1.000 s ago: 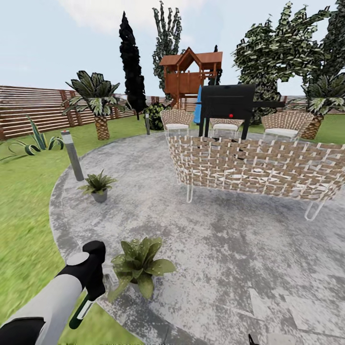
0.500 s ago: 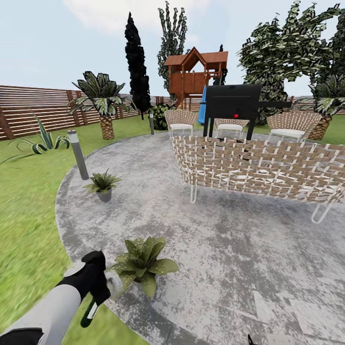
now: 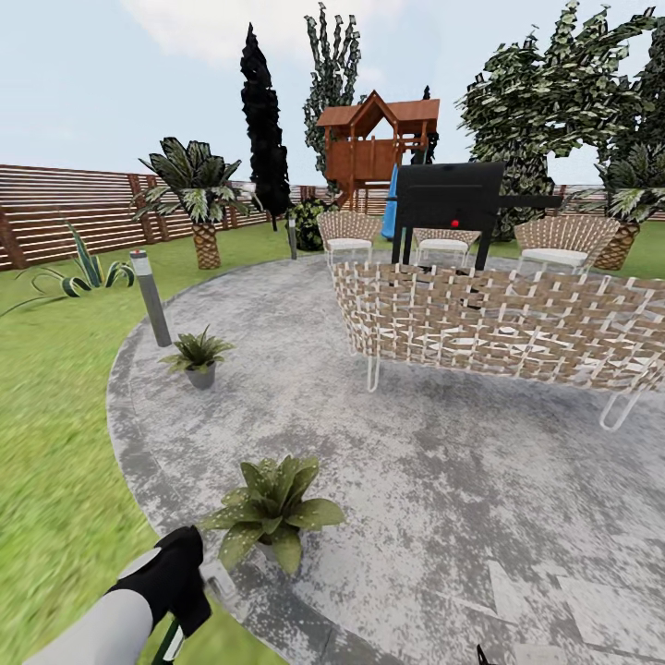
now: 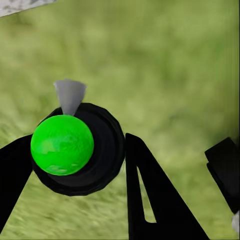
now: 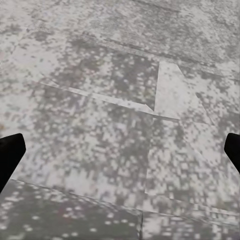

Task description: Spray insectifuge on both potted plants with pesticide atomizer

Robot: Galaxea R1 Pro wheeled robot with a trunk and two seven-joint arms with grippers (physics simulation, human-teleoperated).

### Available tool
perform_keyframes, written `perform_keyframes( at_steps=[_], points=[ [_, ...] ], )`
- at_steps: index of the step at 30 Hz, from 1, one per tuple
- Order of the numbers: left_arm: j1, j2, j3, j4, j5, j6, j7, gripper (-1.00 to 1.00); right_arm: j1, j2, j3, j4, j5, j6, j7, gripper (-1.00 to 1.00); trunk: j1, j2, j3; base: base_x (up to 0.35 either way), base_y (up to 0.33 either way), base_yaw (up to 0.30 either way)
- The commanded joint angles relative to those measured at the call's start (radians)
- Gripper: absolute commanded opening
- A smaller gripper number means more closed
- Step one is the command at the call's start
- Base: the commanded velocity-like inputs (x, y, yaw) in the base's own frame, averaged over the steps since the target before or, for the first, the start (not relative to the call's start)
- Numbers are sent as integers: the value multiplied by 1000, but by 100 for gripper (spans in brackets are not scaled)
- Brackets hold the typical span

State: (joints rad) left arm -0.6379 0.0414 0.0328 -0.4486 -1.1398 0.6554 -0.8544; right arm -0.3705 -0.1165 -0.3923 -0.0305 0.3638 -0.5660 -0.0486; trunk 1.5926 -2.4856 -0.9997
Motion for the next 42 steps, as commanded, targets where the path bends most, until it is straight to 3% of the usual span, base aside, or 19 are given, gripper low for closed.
perform_keyframes(
  at_steps=[1,7,22,26,42],
  points=[
    [0,-2,6,-3,6,2,-6,-100,-1,0,-5,1,10,-3,-5,100,0,0,-1,0,0,0],
    [-1,-2,7,-6,15,2,-5,-100,-1,2,-5,1,9,-3,-5,100,0,0,-1,0,0,32],
    [-2,-13,7,-45,29,3,-4,-100,-1,3,-5,1,9,-3,-5,100,0,0,-1,0,0,259],
    [-8,-21,5,-47,72,3,-3,-100,-1,-4,-5,1,10,-5,-5,100,0,0,-1,0,0,38],
    [-6,-21,7,-94,75,3,-5,-100,-1,-2,-5,1,9,-5,-5,100,0,0,-1,145,0,26]
  ],
)
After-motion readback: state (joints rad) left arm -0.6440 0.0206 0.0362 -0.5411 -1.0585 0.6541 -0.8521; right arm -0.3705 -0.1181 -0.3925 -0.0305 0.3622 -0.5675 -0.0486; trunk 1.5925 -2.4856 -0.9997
